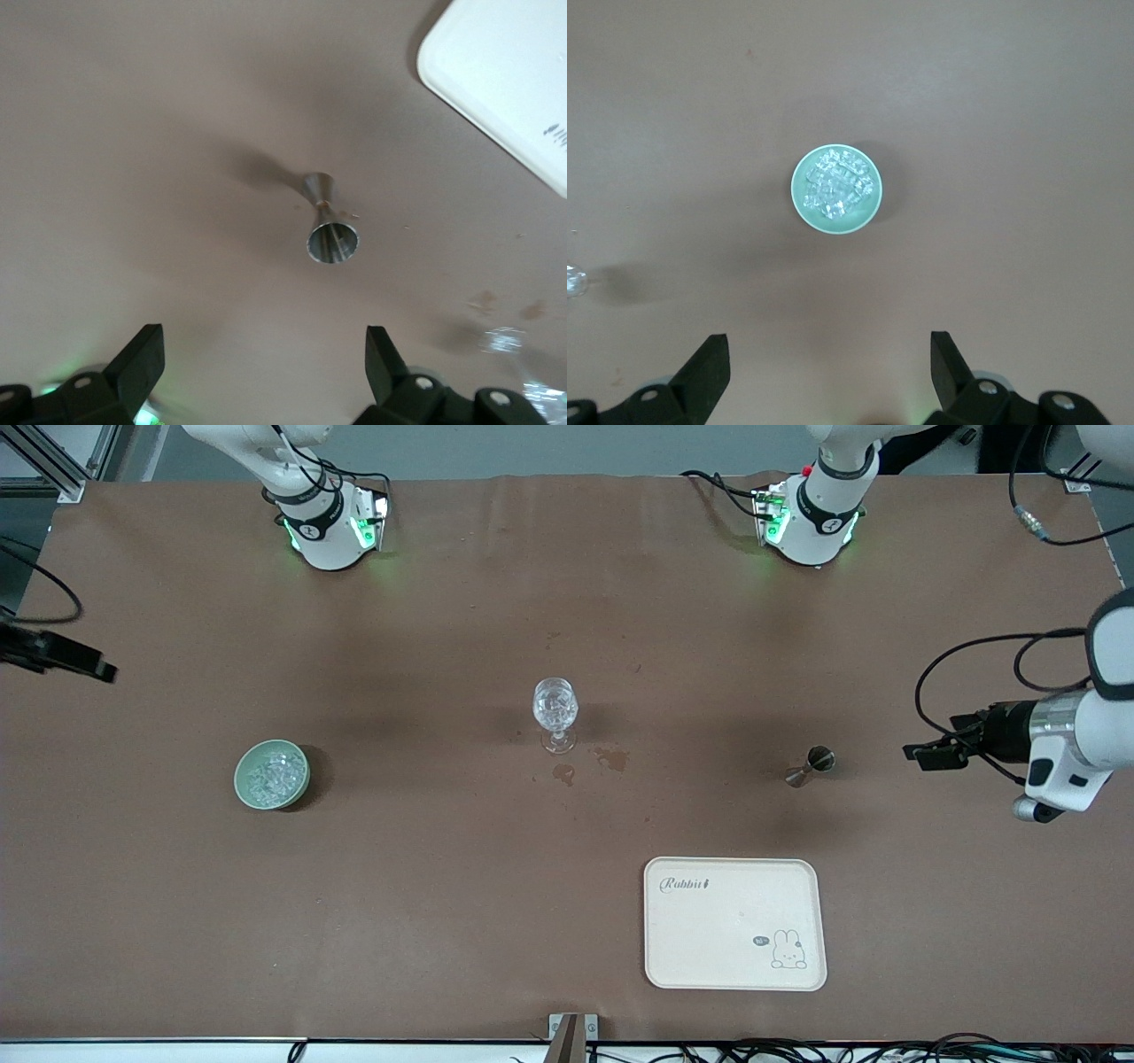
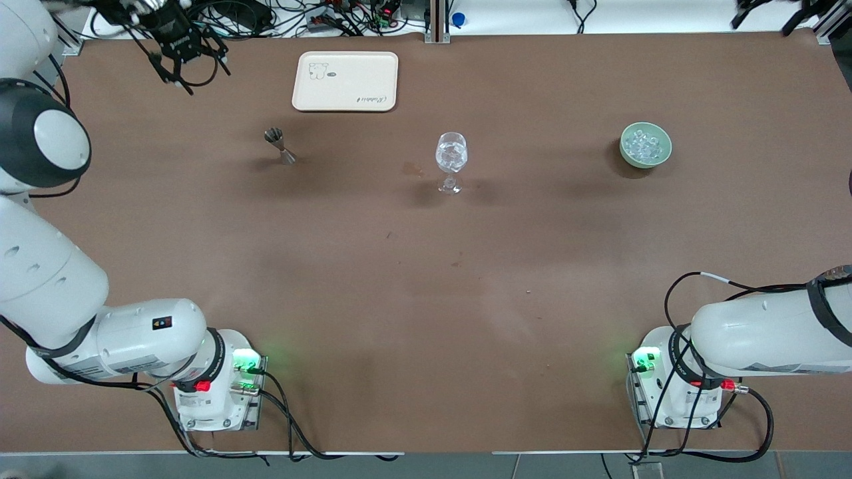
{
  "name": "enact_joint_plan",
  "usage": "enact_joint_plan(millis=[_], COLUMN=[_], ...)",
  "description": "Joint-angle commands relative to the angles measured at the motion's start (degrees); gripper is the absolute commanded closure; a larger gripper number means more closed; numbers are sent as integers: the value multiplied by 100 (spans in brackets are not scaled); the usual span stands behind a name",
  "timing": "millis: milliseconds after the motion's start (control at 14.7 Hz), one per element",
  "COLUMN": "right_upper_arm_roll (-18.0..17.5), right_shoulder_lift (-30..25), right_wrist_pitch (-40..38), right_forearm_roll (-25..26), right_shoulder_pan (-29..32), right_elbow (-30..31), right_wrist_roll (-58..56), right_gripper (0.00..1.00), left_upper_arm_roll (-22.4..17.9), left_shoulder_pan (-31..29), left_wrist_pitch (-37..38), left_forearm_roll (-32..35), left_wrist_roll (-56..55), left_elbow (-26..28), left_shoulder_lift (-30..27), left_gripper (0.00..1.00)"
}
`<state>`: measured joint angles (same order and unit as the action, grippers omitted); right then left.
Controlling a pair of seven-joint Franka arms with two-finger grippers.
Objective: Pour wine and add ice with both arms
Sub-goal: 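Reach the right gripper to the ice bowl while the left gripper reaches the jigger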
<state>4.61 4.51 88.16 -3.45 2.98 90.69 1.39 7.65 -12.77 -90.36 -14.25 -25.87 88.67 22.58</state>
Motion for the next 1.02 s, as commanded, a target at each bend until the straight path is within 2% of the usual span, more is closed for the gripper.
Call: enact_joint_plan(millis=[0, 205, 341, 477, 614, 818, 955], right_upper_arm_roll=[-74, -83, -92, -127, -162, -188, -188], right_shoulder_lift=[-56, 94, 164, 383, 629, 832, 955], right_wrist_pitch=[971, 2018, 3044, 3995, 4471, 4991, 5088], right_forearm_roll=[2, 11, 11, 11, 20, 37, 55], right_shoulder_pan=[-8, -17, -43, -113, -175, -263, -263], right_elbow=[1018, 1879, 2643, 3155, 3341, 3596, 3596], right_wrist_roll=[-261, -560, -605, -631, -710, -816, -816], right_gripper=[0, 0, 0, 0, 0, 0, 6], left_upper_arm_roll=[17, 17, 17, 17, 26, 78, 105], left_shoulder_pan=[-488, -656, -709, -735, -683, -621, -612], left_wrist_pitch=[62, 45, -52, -349, -666, -650, -641], left_forearm_roll=[-814, -1447, -1808, -2142, -2546, -2644, -2644], left_wrist_roll=[-207, -935, -1200, -1201, -1149, -1113, -1104], left_elbow=[-113, -113, -69, 141, 475, 564, 599], left_shoulder_lift=[693, 1247, 1599, 1828, 1899, 2057, 2110], left_gripper=[0, 0, 0, 1, 2, 9, 13])
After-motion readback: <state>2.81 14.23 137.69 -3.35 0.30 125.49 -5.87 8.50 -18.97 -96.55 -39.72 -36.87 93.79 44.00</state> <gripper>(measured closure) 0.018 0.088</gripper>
